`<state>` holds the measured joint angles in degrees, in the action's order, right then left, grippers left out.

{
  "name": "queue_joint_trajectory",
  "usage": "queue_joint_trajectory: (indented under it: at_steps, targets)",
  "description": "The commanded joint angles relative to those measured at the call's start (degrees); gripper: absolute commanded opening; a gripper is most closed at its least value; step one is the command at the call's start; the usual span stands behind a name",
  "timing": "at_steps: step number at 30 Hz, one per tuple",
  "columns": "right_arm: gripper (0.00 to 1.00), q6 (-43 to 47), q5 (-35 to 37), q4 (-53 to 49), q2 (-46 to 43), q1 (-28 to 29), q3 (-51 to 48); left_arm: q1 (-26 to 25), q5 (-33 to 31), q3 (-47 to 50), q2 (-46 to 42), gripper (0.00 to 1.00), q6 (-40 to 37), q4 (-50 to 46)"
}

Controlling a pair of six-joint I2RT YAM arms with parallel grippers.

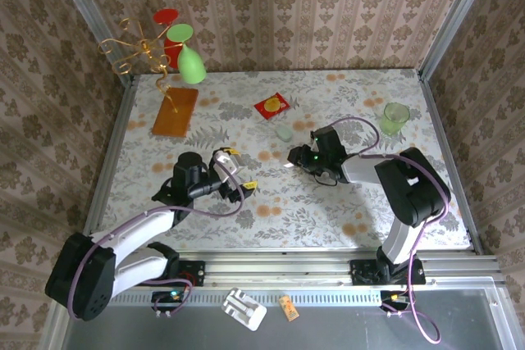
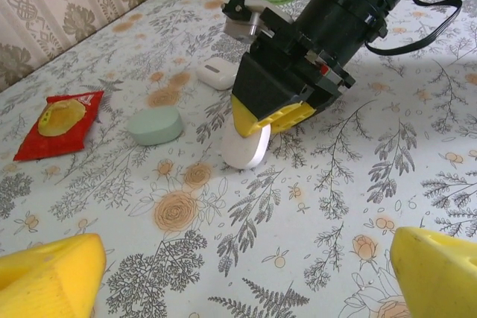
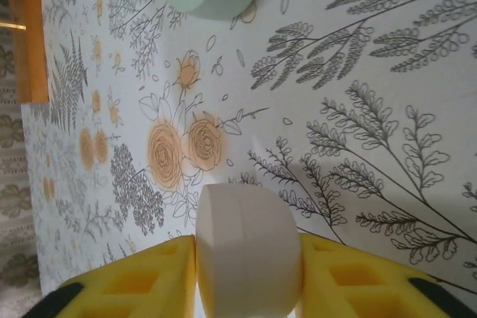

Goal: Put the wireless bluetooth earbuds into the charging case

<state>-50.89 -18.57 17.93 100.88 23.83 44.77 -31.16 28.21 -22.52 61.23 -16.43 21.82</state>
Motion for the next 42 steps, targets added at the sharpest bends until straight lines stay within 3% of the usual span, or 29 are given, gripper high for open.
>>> queue_joint_trajectory:
  at_steps: [1,6,10,14,17,20,23,29,38,42]
  targets:
    - [0.49,3.0,4.6,-2.5,-0.3,-0.5,0.1,-0.2,-2.5,-1.7,0.1,0.97,1.1,-0.2]
    - [0.77,10.6,14.0,-10.3,-9.2,-1.4,-0.5,0.7,-10.9,-1.2,-1.5,0.97,2.7,1.7]
    - [0.90,19.3,22.4,-17.5,-18.5,-2.6,0.4,2.9,-17.3,-1.2,-5.0,0.99,1.9,0.7]
    - [0.97,27.4,29.1,-20.8,-25.8,-5.2,1.1,4.6,-24.3,-1.0,-7.5,1.00,-1.2,0.1]
    - [0.98,34.1,33.0,-19.9,-28.4,-8.0,0.7,9.4,-29.8,1.3,-7.8,1.00,-2.0,3.0]
    - [1.00,41.0,35.7,-16.1,-28.2,-10.2,-1.0,13.0,-35.3,4.8,-6.1,1.00,-1.9,7.8]
    - [1.00,47.1,38.4,-7.1,-26.7,-11.9,-5.5,17.5,-34.8,8.5,-2.7,1.00,1.4,14.9]
    - [1.00,50.3,35.0,10.1,-21.5,-16.8,-13.2,23.1,-32.1,10.9,9.3,1.00,5.3,29.6]
    - [1.00,47.9,25.1,33.4,-12.8,-22.8,-22.3,27.9,-28.3,4.5,26.0,1.00,9.5,37.4]
    - [1.00,47.6,24.5,32.2,-13.3,-23.1,-22.2,28.4,-29.4,2.6,27.7,1.00,10.6,35.1]
